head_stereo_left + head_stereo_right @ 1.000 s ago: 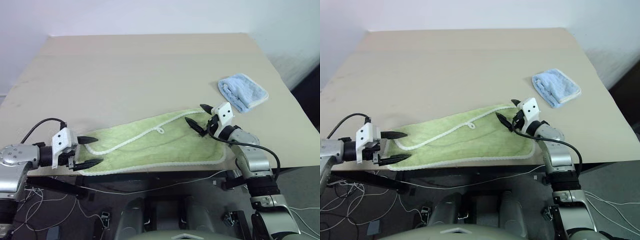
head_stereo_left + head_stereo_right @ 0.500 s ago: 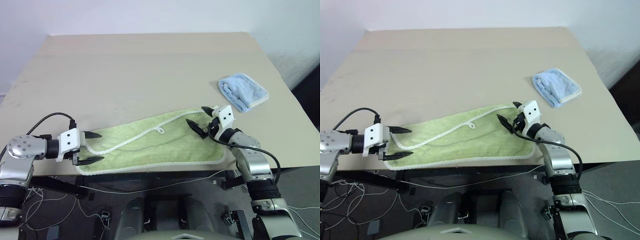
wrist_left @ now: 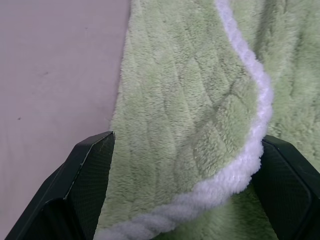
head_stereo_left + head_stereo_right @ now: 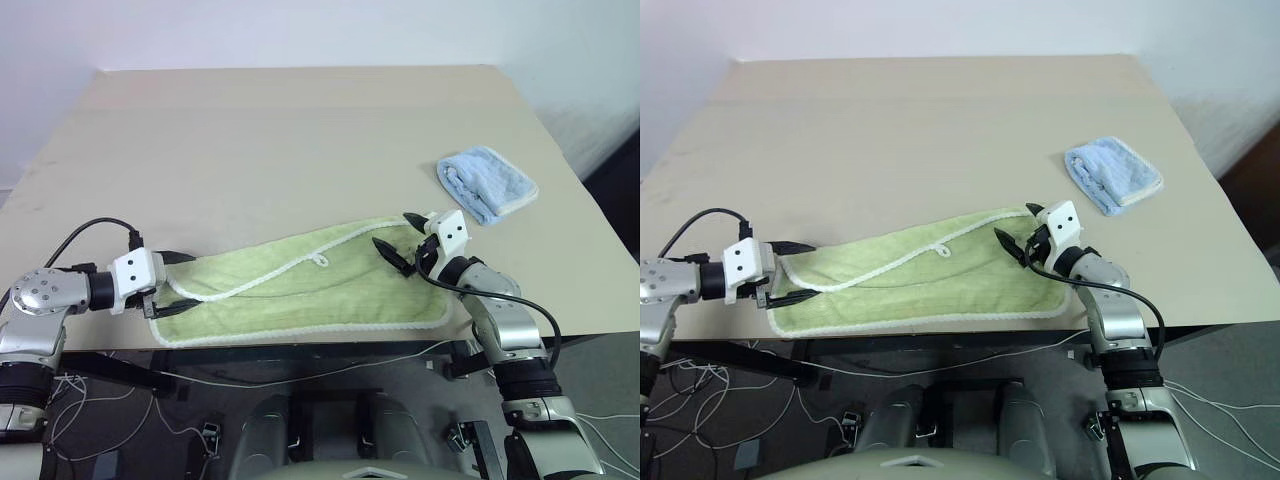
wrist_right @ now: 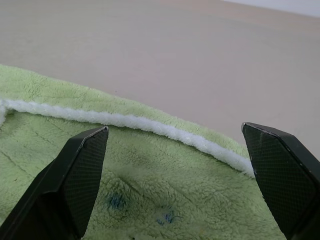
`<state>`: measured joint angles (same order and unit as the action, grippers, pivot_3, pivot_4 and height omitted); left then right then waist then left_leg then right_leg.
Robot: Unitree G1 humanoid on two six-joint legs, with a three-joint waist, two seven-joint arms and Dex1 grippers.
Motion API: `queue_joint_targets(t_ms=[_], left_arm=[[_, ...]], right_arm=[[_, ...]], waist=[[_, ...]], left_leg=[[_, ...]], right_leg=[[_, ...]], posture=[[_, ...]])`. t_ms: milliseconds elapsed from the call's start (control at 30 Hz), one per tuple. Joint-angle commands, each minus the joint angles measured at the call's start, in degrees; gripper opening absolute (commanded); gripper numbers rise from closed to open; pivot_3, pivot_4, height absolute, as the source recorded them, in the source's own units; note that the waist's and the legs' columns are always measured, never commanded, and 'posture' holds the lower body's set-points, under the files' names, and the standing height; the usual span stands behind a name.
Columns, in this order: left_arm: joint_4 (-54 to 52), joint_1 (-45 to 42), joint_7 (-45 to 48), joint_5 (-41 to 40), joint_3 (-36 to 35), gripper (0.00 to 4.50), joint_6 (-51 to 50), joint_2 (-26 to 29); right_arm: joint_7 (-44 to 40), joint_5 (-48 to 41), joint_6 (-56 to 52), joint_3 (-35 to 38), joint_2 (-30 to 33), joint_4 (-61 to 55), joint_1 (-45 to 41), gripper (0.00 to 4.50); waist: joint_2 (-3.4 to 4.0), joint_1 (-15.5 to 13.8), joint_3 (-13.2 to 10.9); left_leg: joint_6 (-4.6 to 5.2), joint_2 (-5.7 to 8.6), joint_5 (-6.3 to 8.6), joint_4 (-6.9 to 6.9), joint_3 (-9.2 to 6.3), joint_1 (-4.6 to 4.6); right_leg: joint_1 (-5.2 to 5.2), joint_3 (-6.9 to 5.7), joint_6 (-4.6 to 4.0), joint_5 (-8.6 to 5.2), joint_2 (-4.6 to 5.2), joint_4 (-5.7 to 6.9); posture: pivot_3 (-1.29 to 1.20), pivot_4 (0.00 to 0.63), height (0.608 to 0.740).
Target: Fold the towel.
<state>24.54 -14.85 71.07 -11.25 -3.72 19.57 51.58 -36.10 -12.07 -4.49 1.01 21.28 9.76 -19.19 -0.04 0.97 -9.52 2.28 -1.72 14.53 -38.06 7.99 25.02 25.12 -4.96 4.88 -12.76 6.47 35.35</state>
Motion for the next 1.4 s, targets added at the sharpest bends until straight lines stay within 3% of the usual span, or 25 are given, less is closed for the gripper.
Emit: queue_joint_targets(t_ms=[33, 167, 467, 533, 767, 967, 1400], left_arm=[[-1.6, 0.9, 2.3, -2.2, -1.0, 4.19, -0.3, 0.6], [-2.1, 1.6, 4.3, -3.1, -1.1, 3.66, -0.4, 1.3], [-3.4, 1.7, 6.9, -4.5, -1.4, 0.52, -2.6, 1.6], [-3.7, 1.8, 7.2, -4.6, -1.5, 0.04, -3.1, 1.7], [-7.3, 2.5, 6.7, -9.5, -3.3, 0.04, -13.4, 1.0], [-9.9, 2.9, 5.0, -14.2, -6.6, 0.04, -21.9, 0.2], [-12.3, 5.4, 2.2, -15.8, -10.1, 0.04, -25.2, -1.1]], right_arm=[[-0.1, -0.2, 1.2, 0.8, 0.4, -2.0, -0.9, 4.5], [0.0, -0.1, 1.4, 0.7, 0.3, -1.8, -0.9, 4.5], [0.2, 0.1, 1.6, 0.4, -0.3, -1.5, -0.9, 4.5], [0.2, 0.1, 1.5, 0.4, -0.3, -1.6, -0.8, 4.5], [0.0, 1.7, 2.0, -0.2, 1.2, -3.0, -0.8, 4.5], [-0.2, 9.3, 6.9, -1.4, 8.3, -0.7, -3.0, 4.5], [4.3, 24.0, 22.3, -7.2, 14.9, 21.6, -13.4, 4.5]], waist=[[0.0, 0.0, 0.0], [0.0, 0.0, 0.0], [0.0, 0.0, 0.0], [0.0, 0.0, 0.0], [0.0, 0.0, 0.0], [0.0, 0.0, 0.0], [-0.01, 0.1, 0.0]], left_leg=[[0.0, 0.0, 0.0, 0.0, 0.0, 0.0], [-0.01, 0.0, 0.0, 0.0, 0.01, 0.0], [-0.01, 0.0, -0.01, -0.01, 0.01, 0.0], [-0.01, 0.0, -0.01, -0.01, 0.01, 0.0], [-0.02, 0.0, -0.01, -0.02, 0.01, 0.0], [-0.02, 0.01, -0.01, -0.06, 0.01, 0.0], [-0.06, -0.01, -0.04, -0.08, 0.04, -0.01]], right_leg=[[0.0, 0.0, 0.0, 0.0, 0.0, 0.0], [0.0, 0.0, 0.0, 0.0, 0.0, 0.0], [0.0, 0.0, 0.0, 0.0, 0.0, 0.0], [0.0, 0.0, 0.0, 0.0, 0.0, 0.0], [-0.01, 0.0, 0.01, 0.0, -0.01, 0.0], [-0.02, 0.0, 0.03, -0.01, 0.0, 0.01], [-0.03, 0.0, 0.04, -0.02, -0.03, 0.02]], posture=[[0.0, 0.15, 0.74], [0.0, 0.15, 0.74], [0.0, 0.15, 0.74], [0.0, 0.15, 0.74], [0.0, 0.15, 0.74], [0.0, 0.15, 0.74], [0.0, 0.15, 0.74]])
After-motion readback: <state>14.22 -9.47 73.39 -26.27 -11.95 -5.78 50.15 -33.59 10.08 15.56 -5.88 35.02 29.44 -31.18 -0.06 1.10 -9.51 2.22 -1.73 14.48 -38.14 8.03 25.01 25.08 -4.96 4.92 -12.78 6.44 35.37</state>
